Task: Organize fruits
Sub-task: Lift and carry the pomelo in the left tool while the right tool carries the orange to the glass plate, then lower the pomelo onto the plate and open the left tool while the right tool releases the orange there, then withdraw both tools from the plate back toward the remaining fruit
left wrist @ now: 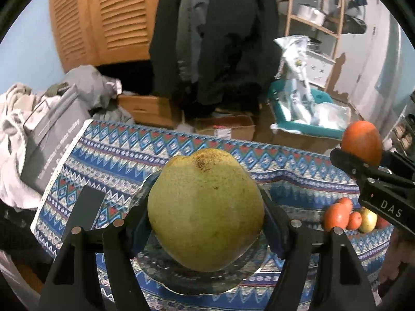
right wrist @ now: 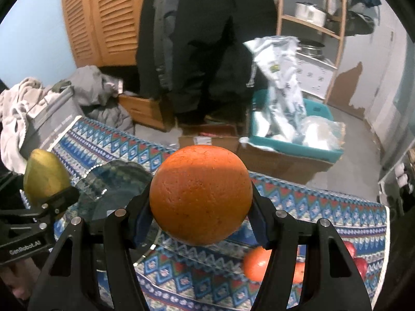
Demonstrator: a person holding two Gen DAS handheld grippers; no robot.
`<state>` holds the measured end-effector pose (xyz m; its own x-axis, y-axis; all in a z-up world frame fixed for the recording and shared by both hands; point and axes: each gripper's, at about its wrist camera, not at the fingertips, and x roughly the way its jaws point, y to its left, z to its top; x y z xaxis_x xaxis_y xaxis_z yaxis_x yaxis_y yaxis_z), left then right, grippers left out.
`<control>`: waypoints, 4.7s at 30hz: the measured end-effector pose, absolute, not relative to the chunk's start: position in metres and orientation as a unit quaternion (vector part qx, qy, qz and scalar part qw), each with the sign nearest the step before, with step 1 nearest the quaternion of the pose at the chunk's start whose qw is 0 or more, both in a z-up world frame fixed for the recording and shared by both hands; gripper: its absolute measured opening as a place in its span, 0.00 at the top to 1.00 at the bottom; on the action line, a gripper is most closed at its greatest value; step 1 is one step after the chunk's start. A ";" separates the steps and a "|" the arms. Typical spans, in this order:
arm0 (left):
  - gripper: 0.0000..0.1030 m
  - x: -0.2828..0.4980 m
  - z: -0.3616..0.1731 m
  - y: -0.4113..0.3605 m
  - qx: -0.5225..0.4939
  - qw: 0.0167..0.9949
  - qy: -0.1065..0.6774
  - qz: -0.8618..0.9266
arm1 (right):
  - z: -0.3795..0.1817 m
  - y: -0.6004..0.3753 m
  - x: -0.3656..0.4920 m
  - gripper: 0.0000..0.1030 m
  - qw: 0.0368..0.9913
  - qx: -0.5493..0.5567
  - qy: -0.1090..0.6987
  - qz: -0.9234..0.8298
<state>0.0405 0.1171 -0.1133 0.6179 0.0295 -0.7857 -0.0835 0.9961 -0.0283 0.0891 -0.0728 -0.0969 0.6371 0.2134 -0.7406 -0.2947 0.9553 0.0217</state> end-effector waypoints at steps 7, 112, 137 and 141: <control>0.27 0.045 -0.139 0.143 -0.033 0.887 0.458 0.052 | -0.121 -0.036 0.103 0.38 0.886 -0.052 0.426 0.176; 0.08 0.028 -0.101 0.006 0.050 0.883 0.461 -0.073 | -0.074 -0.167 0.044 0.23 0.909 -0.043 0.410 0.056; 0.07 0.019 -0.092 -0.094 0.099 0.878 0.448 -0.134 | -0.059 -0.299 -0.005 0.17 0.922 -0.007 0.382 -0.068; 0.02 0.021 -0.096 -0.106 0.108 0.878 0.446 -0.137 | -0.061 -0.317 -0.011 0.16 0.920 -0.001 0.381 -0.087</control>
<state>0.0208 -0.1057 -0.0957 0.5649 -0.1447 -0.8124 0.3375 0.9389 0.0674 -0.0112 -0.3167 -0.0611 0.6940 -0.1617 -0.7015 0.1600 0.9847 -0.0687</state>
